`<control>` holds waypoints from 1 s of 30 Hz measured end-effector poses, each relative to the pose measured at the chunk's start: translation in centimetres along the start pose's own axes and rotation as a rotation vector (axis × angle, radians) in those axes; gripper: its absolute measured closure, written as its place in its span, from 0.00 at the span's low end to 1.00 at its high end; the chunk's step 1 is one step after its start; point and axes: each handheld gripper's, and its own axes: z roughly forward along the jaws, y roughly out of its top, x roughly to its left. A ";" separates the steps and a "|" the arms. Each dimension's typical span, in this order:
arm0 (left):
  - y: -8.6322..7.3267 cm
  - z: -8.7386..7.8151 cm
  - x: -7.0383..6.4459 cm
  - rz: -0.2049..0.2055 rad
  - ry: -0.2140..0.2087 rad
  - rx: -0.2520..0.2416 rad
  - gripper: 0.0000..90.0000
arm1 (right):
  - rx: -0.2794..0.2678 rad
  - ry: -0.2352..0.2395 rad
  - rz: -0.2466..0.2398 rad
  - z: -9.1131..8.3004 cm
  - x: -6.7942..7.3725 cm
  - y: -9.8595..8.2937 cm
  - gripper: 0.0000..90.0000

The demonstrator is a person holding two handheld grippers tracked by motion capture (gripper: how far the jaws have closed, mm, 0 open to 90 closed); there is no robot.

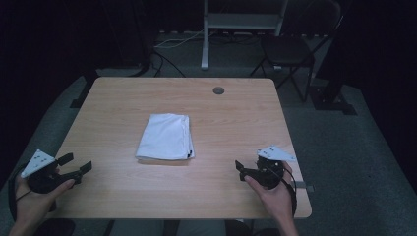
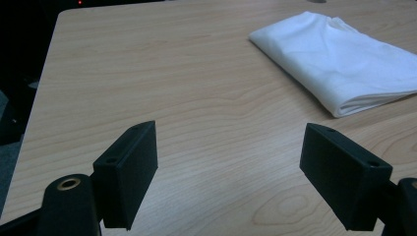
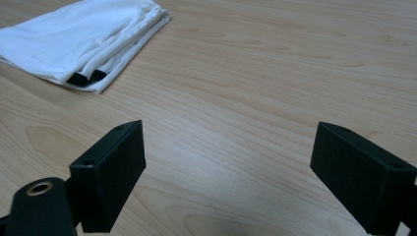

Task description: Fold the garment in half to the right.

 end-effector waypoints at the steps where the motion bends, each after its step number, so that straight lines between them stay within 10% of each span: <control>1: 0.0 0.0 0.0 0.000 0.000 0.000 0.24 | 0.000 0.000 0.000 0.0 0.0 0.0 0.14; 30: -1.1 -0.7 2.1 -0.050 0.058 -0.005 0.24 | -0.021 -0.079 0.054 -1.7 -2.6 -1.8 0.14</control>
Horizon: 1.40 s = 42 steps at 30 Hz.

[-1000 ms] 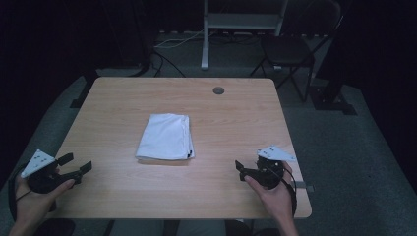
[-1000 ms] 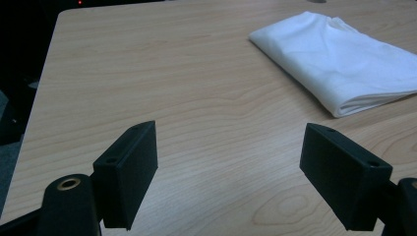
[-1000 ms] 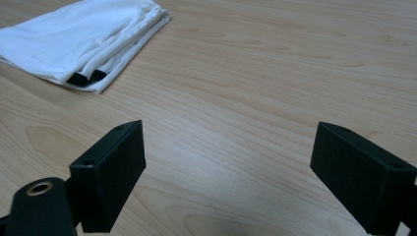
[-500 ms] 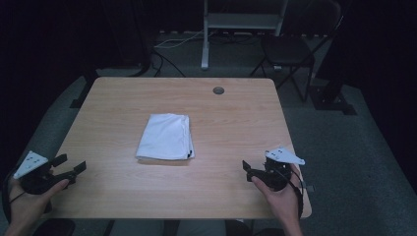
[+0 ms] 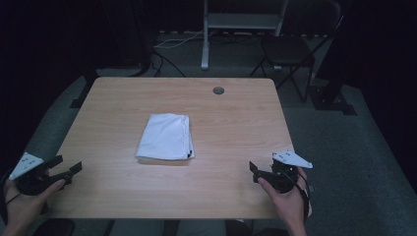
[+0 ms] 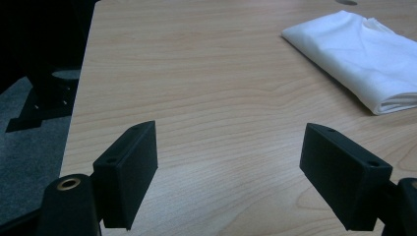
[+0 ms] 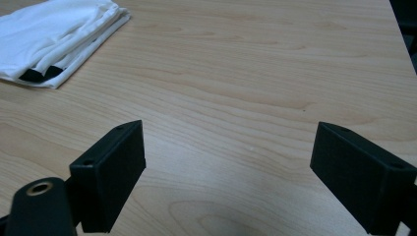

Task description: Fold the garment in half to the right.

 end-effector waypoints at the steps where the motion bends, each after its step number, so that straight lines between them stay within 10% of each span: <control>1: 0.0 0.1 0.0 -0.004 0.002 -0.001 0.24 | 0.000 -0.003 0.001 0.0 -0.1 -0.1 0.14; 42: -1.2 1.9 -0.9 0.011 -0.007 0.005 0.24 | 0.003 -0.026 0.035 0.9 -0.5 -1.7 0.14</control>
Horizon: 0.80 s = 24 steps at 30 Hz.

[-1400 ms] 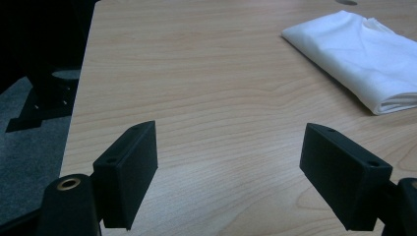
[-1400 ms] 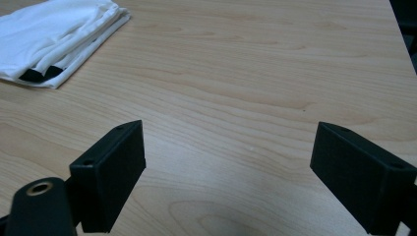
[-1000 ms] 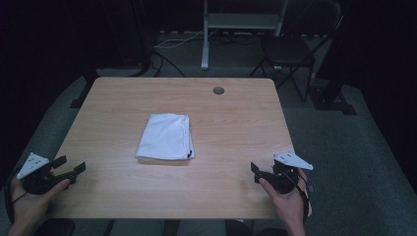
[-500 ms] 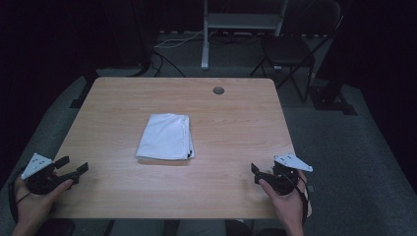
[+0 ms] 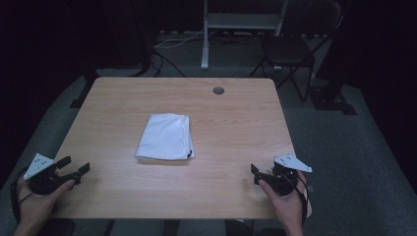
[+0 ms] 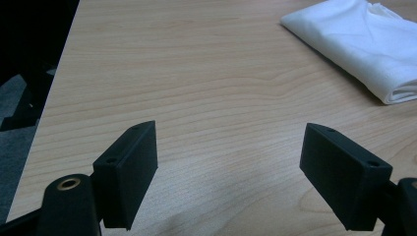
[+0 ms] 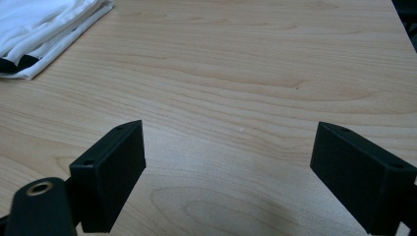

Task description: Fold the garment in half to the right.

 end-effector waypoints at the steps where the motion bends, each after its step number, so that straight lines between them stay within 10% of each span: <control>1: 0.0 0.0 0.0 0.001 0.000 0.006 0.24 | 0.001 0.001 0.000 0.0 0.0 0.0 0.14; 24: 0.0 0.0 -0.4 0.024 0.018 0.000 0.24 | 0.017 0.004 0.002 0.4 0.0 -0.2 0.14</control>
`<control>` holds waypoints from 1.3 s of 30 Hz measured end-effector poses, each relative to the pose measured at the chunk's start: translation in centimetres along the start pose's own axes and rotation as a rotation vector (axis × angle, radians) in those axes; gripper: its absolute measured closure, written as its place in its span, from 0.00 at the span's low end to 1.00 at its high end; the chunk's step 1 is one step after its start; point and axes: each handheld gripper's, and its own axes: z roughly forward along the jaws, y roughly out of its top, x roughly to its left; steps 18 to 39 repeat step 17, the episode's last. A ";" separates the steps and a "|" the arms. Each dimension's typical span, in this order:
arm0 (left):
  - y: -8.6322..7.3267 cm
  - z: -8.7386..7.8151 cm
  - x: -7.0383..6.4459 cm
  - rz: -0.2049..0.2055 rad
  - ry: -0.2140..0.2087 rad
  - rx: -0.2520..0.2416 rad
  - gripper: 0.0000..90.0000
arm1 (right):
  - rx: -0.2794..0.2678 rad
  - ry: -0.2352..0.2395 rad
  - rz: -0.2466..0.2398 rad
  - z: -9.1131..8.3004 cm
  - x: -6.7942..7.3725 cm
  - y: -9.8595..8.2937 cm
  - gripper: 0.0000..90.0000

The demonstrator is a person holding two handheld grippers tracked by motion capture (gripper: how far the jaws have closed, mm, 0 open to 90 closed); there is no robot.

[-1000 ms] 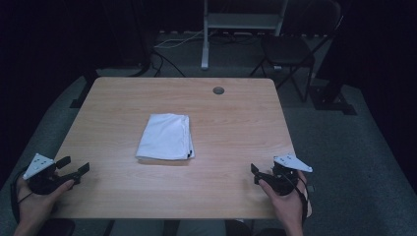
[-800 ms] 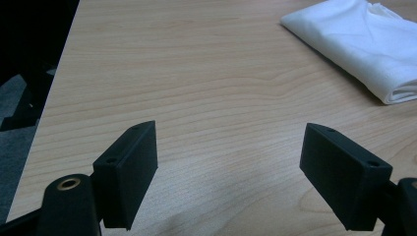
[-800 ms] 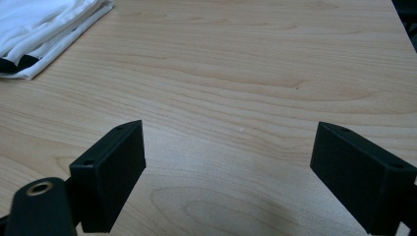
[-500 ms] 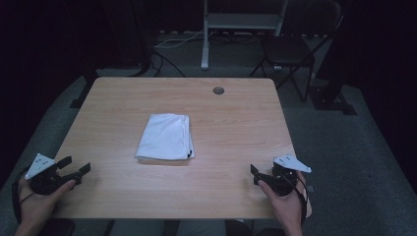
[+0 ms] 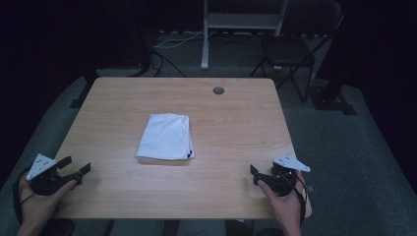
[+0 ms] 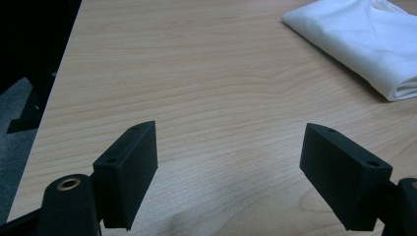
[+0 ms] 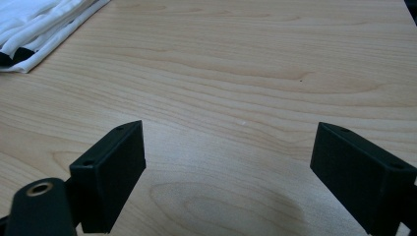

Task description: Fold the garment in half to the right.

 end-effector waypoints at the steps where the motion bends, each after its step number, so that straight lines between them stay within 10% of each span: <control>1: 0.0 0.0 0.0 0.000 0.000 0.000 0.24 | 0.000 0.000 0.000 0.0 0.0 0.0 0.14; 39: 0.0 0.0 -0.1 0.002 0.005 0.001 0.24 | 0.006 0.007 0.004 0.0 -0.1 0.0 0.14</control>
